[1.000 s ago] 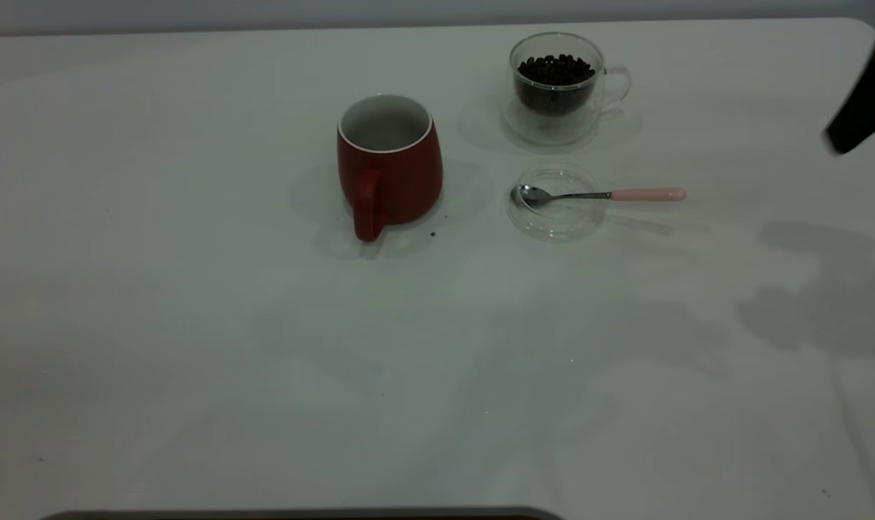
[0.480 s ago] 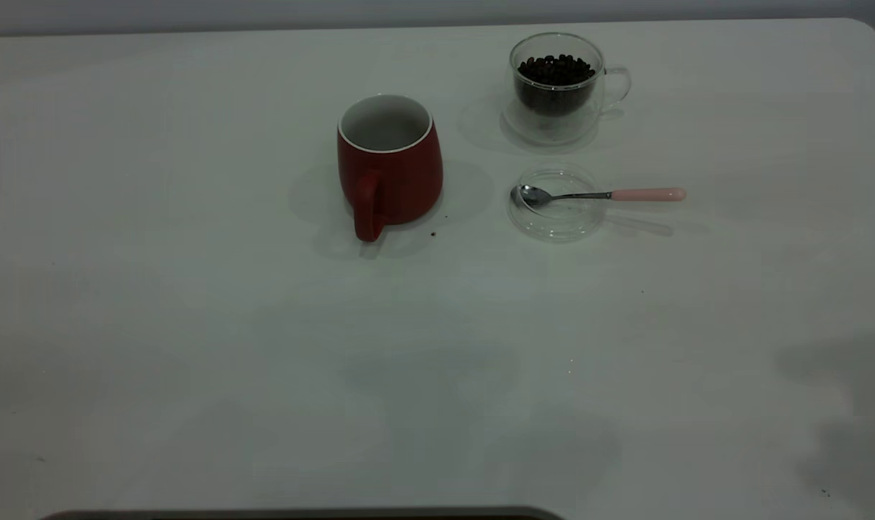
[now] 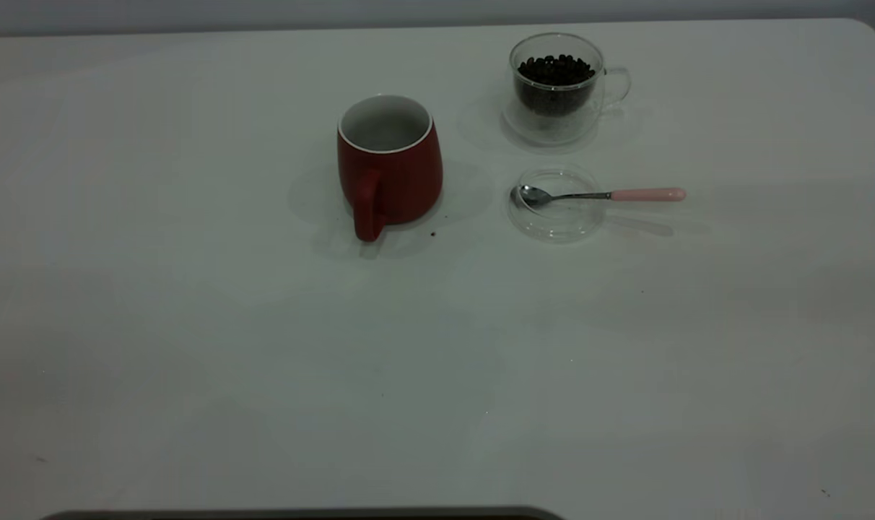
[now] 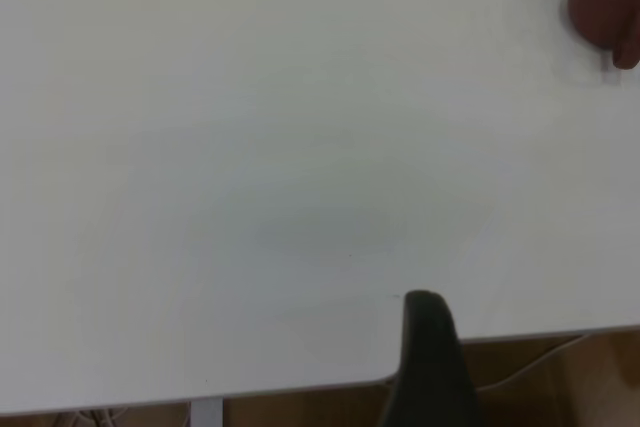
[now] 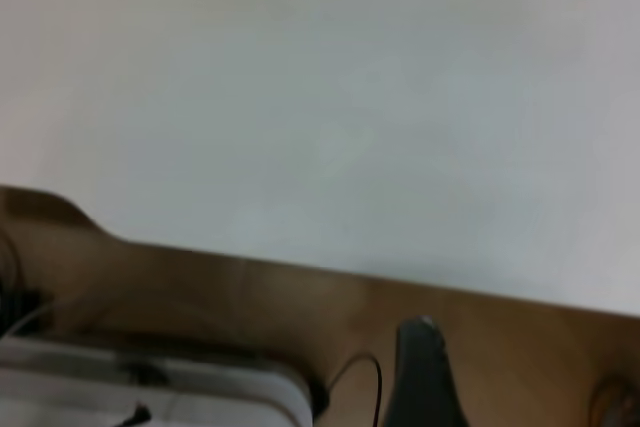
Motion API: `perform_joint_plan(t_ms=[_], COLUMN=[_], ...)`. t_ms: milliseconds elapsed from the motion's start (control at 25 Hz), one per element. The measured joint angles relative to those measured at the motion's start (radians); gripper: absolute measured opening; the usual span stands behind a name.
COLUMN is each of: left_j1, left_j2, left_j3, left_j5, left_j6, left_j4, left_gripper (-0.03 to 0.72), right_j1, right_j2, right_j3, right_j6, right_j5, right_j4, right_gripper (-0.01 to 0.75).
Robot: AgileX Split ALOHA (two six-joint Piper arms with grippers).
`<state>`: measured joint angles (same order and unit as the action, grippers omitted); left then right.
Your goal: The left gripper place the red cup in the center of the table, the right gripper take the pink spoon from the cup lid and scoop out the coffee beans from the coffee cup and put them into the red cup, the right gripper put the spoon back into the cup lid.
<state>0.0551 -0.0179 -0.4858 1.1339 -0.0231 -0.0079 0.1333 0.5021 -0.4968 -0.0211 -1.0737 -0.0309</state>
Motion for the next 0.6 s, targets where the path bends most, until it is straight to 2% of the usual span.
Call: perform_joint_plan(t_ms=[280, 600], left_j1=[0.000, 0.000], left_j2=[0.000, 0.000], left_j3=[0.000, 0.000], left_j5=[0.000, 0.000], left_j6=[-0.001, -0.001], left_j4=[0.000, 0.000], left_gripper=[0.588, 0.588], right_j1=[0.001, 0.001], right_j2=[-0.185, -0.374], right_j3=[0.005, 0.006], right_j6=[-0.081, -0.091], right_j5=[0.003, -0.019], right_j4=[-0.028, -0.031], right_gripper=[0.583, 0.583])
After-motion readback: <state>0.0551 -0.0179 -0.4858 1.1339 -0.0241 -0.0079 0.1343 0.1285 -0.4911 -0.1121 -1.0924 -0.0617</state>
